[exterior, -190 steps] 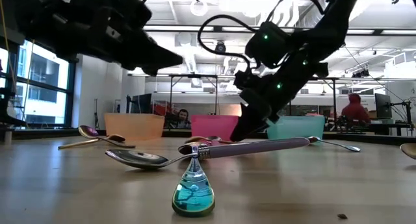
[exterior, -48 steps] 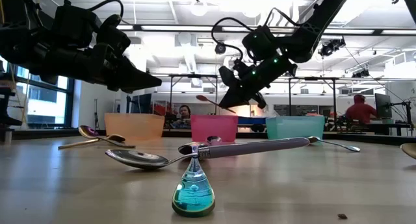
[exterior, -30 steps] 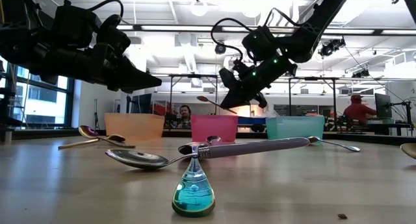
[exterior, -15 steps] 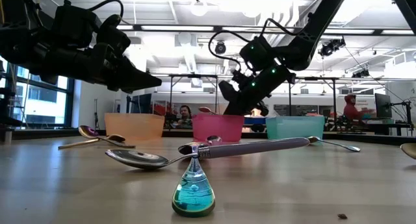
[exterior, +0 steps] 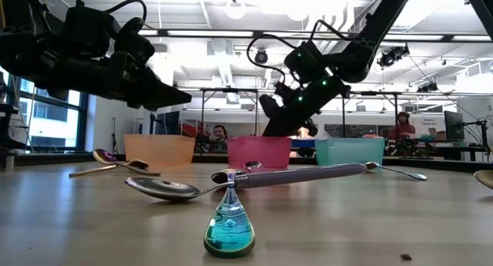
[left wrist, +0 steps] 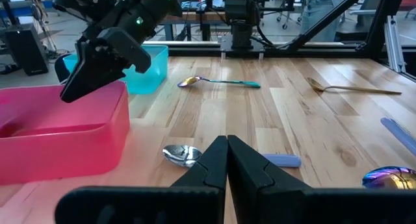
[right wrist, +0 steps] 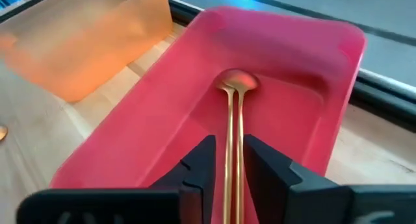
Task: Sort silverware by color (type)
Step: Put the middle top yellow spoon into the pink bin, then adjust the pink bin
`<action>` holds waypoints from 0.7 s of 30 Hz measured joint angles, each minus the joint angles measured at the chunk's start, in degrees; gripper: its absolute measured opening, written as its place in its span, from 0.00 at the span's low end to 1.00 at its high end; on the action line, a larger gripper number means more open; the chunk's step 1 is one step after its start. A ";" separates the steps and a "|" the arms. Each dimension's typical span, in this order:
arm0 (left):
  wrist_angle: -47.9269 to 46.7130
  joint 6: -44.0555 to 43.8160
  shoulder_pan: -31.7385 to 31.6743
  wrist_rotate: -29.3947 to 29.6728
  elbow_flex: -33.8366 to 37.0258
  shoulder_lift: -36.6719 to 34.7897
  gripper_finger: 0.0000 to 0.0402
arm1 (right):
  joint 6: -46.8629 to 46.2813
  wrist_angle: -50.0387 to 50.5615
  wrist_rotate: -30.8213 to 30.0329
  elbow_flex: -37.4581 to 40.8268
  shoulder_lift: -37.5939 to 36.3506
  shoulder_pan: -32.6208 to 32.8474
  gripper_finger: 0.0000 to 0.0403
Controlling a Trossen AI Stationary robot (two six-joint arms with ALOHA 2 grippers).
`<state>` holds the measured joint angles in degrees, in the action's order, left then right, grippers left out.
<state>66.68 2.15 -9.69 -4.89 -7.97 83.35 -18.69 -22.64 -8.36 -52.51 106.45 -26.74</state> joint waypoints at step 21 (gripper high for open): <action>-12.91 -4.51 0.02 1.68 -6.35 0.02 0.00 | 11.23 29.94 -0.22 2.53 -16.21 0.28 0.00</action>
<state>53.77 -2.36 -9.67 -3.20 -14.32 83.37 -7.46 7.31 -8.58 -49.98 90.23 -26.46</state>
